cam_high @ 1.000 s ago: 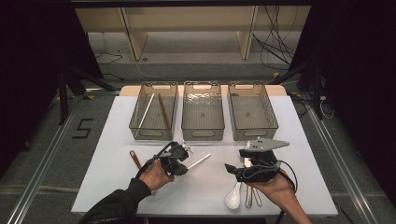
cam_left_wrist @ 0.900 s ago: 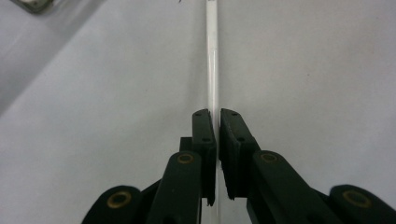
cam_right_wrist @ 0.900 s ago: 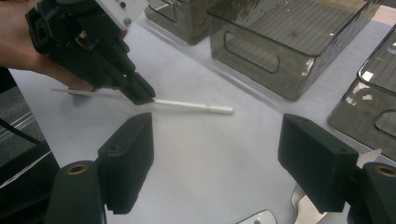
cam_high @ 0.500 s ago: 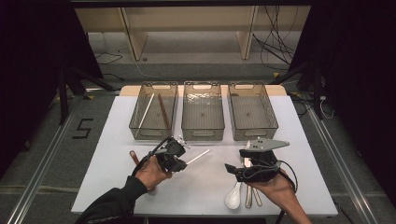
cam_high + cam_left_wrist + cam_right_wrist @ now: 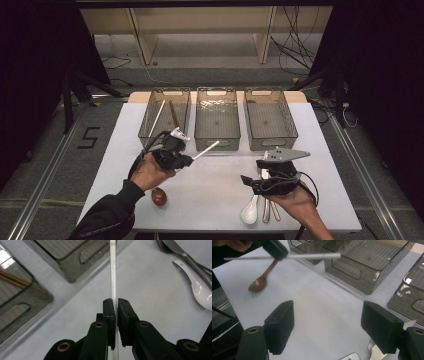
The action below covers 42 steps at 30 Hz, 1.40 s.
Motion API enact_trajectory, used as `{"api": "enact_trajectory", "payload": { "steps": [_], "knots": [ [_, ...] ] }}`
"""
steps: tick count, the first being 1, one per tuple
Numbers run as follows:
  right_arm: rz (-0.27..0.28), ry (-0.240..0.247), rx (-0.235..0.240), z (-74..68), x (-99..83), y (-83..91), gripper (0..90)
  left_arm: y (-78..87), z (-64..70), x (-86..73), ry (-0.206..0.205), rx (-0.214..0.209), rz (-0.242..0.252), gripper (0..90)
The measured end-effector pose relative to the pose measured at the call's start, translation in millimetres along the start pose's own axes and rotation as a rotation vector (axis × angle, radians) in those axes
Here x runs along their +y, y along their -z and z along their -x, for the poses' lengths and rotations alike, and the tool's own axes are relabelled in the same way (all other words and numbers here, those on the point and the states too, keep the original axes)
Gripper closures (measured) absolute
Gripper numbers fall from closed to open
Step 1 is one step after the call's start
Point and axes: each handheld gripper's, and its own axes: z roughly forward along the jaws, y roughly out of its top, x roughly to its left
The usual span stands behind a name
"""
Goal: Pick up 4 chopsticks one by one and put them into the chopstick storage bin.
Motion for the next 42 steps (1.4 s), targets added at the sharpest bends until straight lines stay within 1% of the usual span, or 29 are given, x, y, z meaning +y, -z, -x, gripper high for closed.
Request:
{"api": "enact_trajectory", "payload": {
  "steps": [4,8,11,15,18,22,24,27,29,30,34,35,39,40,42],
  "knots": [
    [0.000,0.000,0.002,0.3,0.0,-0.3,27.7,13.4,-12.1,4.6,0.026,0.015,0.046,84.5],
    [-0.003,0.000,0.002,-0.2,0.1,-0.7,27.6,20.2,-26.2,9.7,0.050,0.037,0.079,84.5],
    [-0.001,-0.002,0.001,0.1,0.1,-0.6,27.6,21.9,-36.4,13.7,0.076,0.049,0.109,84.5],
    [-0.001,-0.002,0.001,0.6,-0.1,-0.6,27.7,22.4,-48.5,17.4,0.097,0.059,0.134,84.5],
    [0.002,-0.003,0.000,0.9,-0.1,0.1,27.7,22.7,-56.2,20.0,0.121,0.063,0.158,84.5],
    [0.004,-0.003,0.000,1.1,0.0,0.5,27.6,21.7,-67.4,24.3,0.135,0.072,0.169,84.5],
    [0.004,-0.003,0.000,1.2,0.1,0.4,27.6,20.0,-73.1,26.6,0.150,0.080,0.178,84.5],
    [0.008,-0.003,0.000,0.8,0.3,0.9,27.6,19.1,-83.5,30.0,0.167,0.088,0.194,84.4],
    [0.007,-0.003,0.000,1.0,0.1,0.9,27.6,18.6,-91.0,32.0,0.178,0.097,0.213,84.4],
    [0.006,-0.003,0.002,1.1,0.1,0.9,27.7,17.8,-95.0,33.2,0.191,0.097,0.215,84.4],
    [0.005,-0.003,0.002,1.2,0.2,0.5,27.7,12.9,-112.6,37.6,0.217,0.113,0.211,84.5],
    [0.005,-0.003,0.002,1.2,0.2,0.5,27.7,11.7,-116.4,38.5,0.218,0.119,0.210,84.4],
    [0.004,-0.003,0.005,1.4,0.3,0.3,27.6,6.6,-126.6,42.3,0.237,0.145,0.217,84.4],
    [0.004,-0.003,0.005,1.5,0.2,0.2,27.6,5.2,-129.6,43.0,0.238,0.152,0.210,84.4],
    [0.004,-0.003,0.005,1.3,0.2,0.3,27.7,2.0,-135.3,43.7,0.250,0.162,0.213,84.4]
  ]
}}
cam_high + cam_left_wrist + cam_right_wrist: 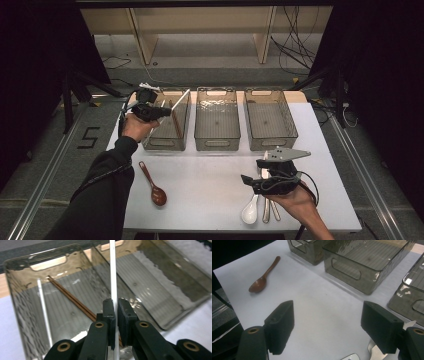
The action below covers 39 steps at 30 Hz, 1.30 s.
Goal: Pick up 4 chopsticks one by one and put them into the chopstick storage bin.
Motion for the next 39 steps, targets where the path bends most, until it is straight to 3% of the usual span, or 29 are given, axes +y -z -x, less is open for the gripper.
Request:
{"api": "enact_trajectory", "payload": {
  "steps": [4,19,26,28,30,32,34,39],
  "knots": [
    [0.000,0.000,0.000,0.2,0.0,0.4,27.7,-5.5,-7.5,1.8,0.016,0.012,0.006,84.4],
    [0.000,0.000,0.004,0.9,-0.2,0.0,27.7,-24.2,-25.8,5.9,0.014,0.065,-0.035,84.4],
    [0.000,0.000,0.005,1.1,-0.2,-0.1,27.6,-26.7,-27.5,6.2,0.028,0.089,-0.012,83.9],
    [-0.001,0.000,0.005,0.9,-0.2,0.1,27.7,-26.5,-28.8,6.6,0.037,0.090,0.002,82.0],
    [0.000,0.000,0.005,0.8,-0.2,0.2,27.7,-25.7,-28.4,7.5,0.047,0.078,0.011,68.9],
    [0.000,0.000,0.005,1.0,-0.2,0.1,27.7,-23.1,-26.4,8.6,0.038,0.081,0.026,68.2],
    [-0.001,-0.001,0.005,1.0,-0.3,0.0,27.7,-20.1,-25.3,10.2,0.055,0.068,0.038,62.7],
    [-0.002,-0.001,0.005,0.3,-0.2,0.1,27.7,-10.7,-19.6,14.3,0.053,0.029,0.029,55.8]
  ]
}}
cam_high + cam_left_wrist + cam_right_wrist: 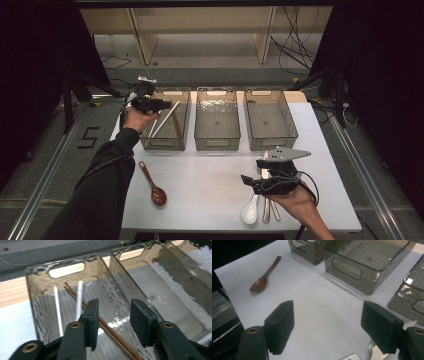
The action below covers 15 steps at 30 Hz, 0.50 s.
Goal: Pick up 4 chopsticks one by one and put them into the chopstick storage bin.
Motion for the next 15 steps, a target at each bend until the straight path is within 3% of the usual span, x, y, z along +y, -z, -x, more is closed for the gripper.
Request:
{"api": "enact_trajectory", "payload": {
  "steps": [8,15],
  "knots": [
    [0.001,0.002,-0.003,-0.7,0.1,0.0,27.7,26.0,14.0,-1.8,-0.010,-0.066,0.022,43.1],
    [0.001,0.000,-0.004,-0.8,0.1,0.2,27.6,51.8,31.8,-18.7,-0.034,-0.135,0.068,35.7]
  ]
}}
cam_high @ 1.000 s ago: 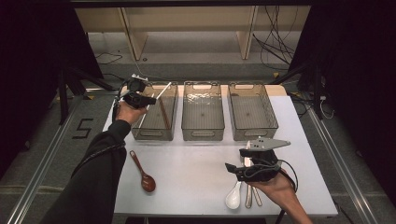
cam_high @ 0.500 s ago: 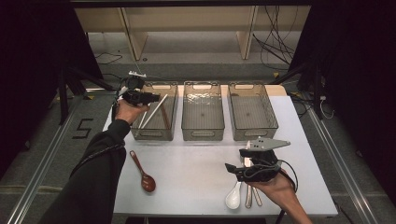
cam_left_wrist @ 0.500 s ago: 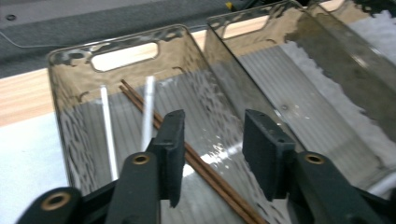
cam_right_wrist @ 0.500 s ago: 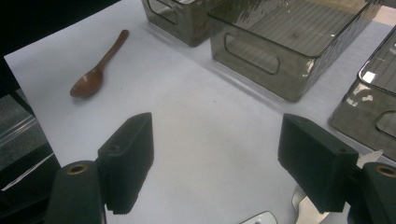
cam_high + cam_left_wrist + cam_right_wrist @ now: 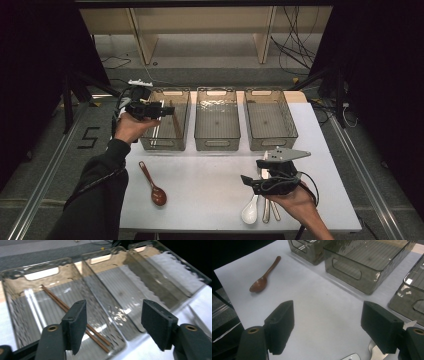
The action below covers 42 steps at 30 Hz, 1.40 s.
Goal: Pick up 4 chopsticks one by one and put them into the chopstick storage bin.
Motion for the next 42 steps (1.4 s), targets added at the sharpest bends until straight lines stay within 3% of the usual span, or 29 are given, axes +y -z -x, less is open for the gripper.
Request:
{"api": "enact_trajectory", "payload": {
  "steps": [5,14,20,24,28,31,37,42],
  "knots": [
    [-0.001,0.000,-0.002,0.1,-0.2,-0.2,27.6,13.5,13.6,-12.8,-0.045,-0.034,0.009,32.5],
    [-0.005,-0.001,-0.003,0.7,-0.8,-0.4,27.6,25.0,31.1,-26.6,-0.116,-0.049,-0.013,29.4],
    [-0.002,0.000,-0.003,0.8,-0.8,0.0,27.7,20.3,30.2,-46.7,-0.127,-0.081,-0.052,26.3],
    [-0.004,0.001,-0.002,0.6,-0.8,-0.8,27.6,15.2,28.3,-61.5,-0.142,-0.065,-0.088,23.7],
    [0.001,0.000,-0.004,0.4,-0.5,-0.2,27.6,12.9,27.4,-74.6,-0.126,-0.069,-0.083,23.2],
    [0.002,0.001,-0.004,0.6,-0.8,-0.3,27.6,9.7,27.6,-82.7,-0.139,-0.060,-0.086,23.3],
    [0.003,0.002,-0.004,1.0,-1.0,0.1,27.6,8.3,25.0,-90.6,-0.148,-0.041,-0.112,24.8],
    [0.004,0.001,-0.004,1.9,-1.9,-0.3,27.5,10.3,18.2,-96.9,-0.121,-0.028,-0.105,24.5]
  ]
}}
